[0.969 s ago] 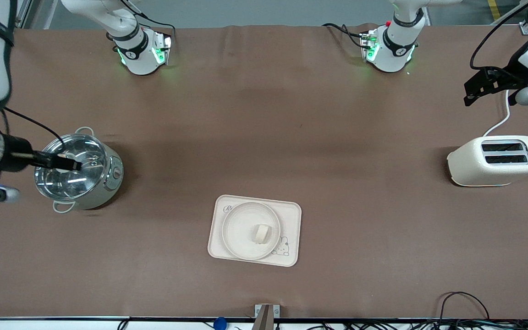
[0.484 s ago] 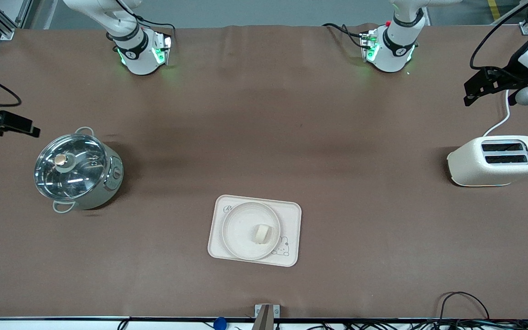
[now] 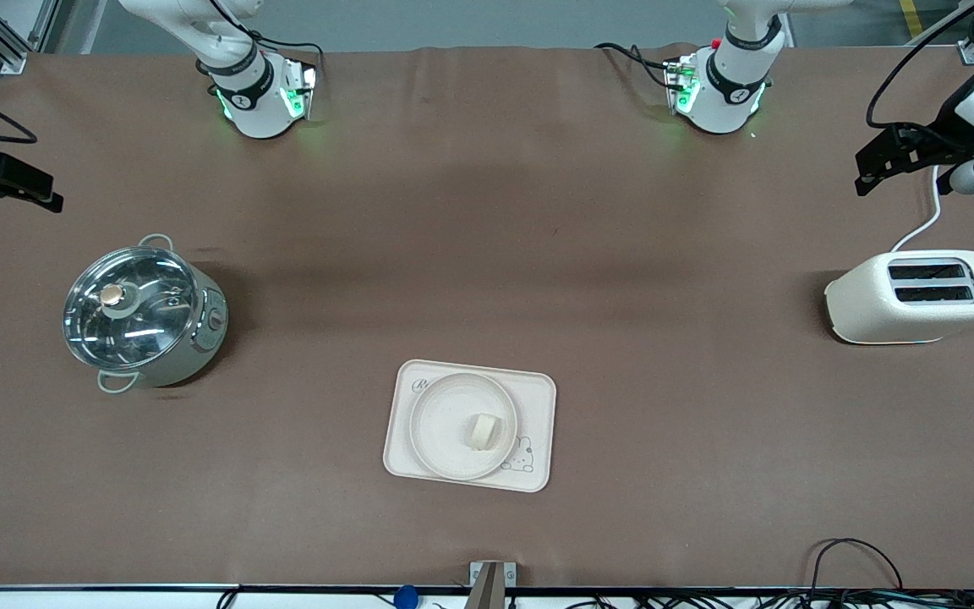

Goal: Place bun in plate and plate on tray

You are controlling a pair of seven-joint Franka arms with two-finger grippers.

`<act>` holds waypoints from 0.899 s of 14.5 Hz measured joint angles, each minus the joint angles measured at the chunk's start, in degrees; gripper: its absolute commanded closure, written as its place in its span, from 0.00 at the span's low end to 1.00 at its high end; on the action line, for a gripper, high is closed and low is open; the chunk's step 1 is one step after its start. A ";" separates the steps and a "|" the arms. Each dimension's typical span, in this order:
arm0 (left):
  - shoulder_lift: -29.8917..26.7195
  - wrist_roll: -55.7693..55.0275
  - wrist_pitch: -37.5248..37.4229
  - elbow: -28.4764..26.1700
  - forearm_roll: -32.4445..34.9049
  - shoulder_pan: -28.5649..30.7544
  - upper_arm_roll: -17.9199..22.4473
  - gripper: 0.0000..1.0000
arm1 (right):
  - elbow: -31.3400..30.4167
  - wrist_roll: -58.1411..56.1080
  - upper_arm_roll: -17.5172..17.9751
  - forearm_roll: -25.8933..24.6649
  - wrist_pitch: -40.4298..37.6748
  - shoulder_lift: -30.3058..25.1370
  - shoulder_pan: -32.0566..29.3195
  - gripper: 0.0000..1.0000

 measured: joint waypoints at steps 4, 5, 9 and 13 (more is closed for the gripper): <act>0.00 0.00 0.00 0.00 0.00 -0.11 0.00 0.00 | -4.34 1.30 0.87 -0.31 5.83 -1.68 -0.01 0.00; 0.00 0.00 0.00 0.00 0.00 -0.17 0.00 0.00 | -4.97 1.34 0.87 -0.33 6.65 -2.10 -0.03 0.00; 0.00 0.00 0.00 0.00 0.00 -0.52 -0.01 0.00 | -5.53 1.36 0.89 -0.35 7.58 -2.74 -0.04 0.00; 0.01 0.01 0.00 0.01 0.00 -0.50 -0.01 0.00 | -5.23 1.35 0.90 -0.35 8.89 -3.12 -0.04 0.00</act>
